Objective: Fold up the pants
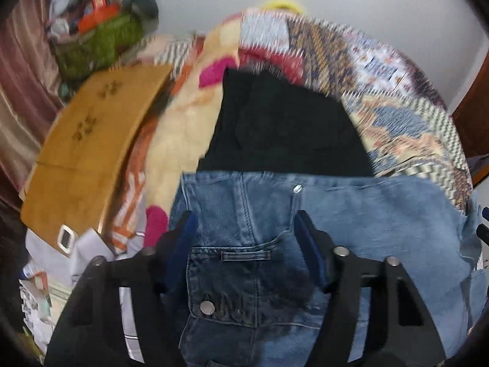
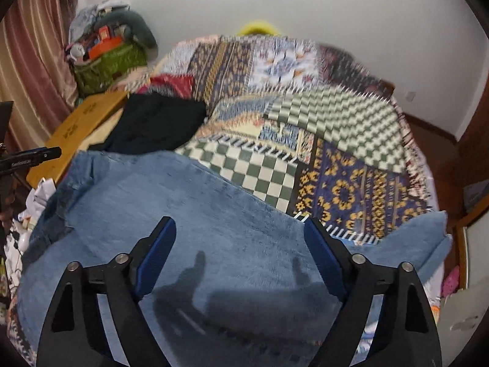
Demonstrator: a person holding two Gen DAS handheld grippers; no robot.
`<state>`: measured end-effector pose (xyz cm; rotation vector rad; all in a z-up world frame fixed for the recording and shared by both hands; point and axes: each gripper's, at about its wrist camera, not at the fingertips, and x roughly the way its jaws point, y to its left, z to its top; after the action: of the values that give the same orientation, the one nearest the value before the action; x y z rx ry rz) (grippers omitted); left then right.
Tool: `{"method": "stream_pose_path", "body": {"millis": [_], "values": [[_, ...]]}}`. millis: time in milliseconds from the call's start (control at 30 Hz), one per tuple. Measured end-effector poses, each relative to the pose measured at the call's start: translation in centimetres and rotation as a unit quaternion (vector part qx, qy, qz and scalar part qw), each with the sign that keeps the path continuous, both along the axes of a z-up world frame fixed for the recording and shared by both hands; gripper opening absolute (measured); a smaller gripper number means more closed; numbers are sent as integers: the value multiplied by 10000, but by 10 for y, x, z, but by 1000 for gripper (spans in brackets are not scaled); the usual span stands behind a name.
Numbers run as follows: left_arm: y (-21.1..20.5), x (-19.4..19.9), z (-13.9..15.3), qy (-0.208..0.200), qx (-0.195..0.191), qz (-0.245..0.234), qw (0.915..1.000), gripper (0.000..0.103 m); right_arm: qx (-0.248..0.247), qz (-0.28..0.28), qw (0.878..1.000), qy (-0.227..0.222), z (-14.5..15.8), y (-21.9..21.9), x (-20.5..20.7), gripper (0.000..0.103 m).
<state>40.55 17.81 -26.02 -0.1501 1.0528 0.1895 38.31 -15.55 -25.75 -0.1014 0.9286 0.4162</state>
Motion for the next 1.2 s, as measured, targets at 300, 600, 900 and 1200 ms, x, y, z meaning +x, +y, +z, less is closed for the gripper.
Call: {"method": "stream_pose_path", "body": {"millis": [300, 600, 900, 1200], "values": [[5, 38, -52, 566, 305, -225, 9977, 59, -182, 396, 9989, 187, -32, 9, 42, 73], [-5, 60, -88, 582, 881, -217, 9942, 38, -349, 1042, 9934, 321, -53, 34, 57, 66], [-19, 52, -80, 352, 1355, -233, 9899, 14, -383, 1142, 9923, 298, -53, 49, 47, 21], [-23, 24, -36, -27, 1378, -217, 9902, 11, -453, 1008, 9937, 200, -31, 44, 31, 6]]}}
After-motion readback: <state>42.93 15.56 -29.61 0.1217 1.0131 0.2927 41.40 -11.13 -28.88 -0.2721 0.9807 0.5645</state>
